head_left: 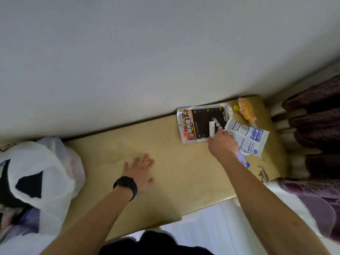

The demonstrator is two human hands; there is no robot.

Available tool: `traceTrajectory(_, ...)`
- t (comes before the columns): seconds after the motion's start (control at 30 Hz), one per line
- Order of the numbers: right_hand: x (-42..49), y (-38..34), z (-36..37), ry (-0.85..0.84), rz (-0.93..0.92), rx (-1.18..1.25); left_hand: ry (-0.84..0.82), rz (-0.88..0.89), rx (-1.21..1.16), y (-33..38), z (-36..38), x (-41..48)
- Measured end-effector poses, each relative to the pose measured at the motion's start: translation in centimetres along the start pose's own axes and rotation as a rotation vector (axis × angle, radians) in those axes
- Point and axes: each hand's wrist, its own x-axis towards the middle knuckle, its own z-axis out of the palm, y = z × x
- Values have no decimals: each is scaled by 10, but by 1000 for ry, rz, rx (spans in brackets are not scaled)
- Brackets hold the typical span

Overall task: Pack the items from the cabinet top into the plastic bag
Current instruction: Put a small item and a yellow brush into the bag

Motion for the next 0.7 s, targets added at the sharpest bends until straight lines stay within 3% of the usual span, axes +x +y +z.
traceTrajectory(0.13, 18, -13, 4, -64, 74, -112, -36, 10, -12, -4, -11, -1)
traceTrajectory(0.27, 9, -20, 6, 5, 35, -158, -43, 19, -158, -2, -27, 5)
traceTrajectory(0.37, -17, -24, 8, 77, -87, 163, 26, 41, -514, 10, -46, 6)
traceTrajectory(0.5, -68, -32, 2, -179, -175, 787, 149, 94, -1019, 43, -86, 1)
traceTrajectory(0.7, -98, -38, -6, -330, -229, 1058, 188, 122, -1233, 73, -119, -4)
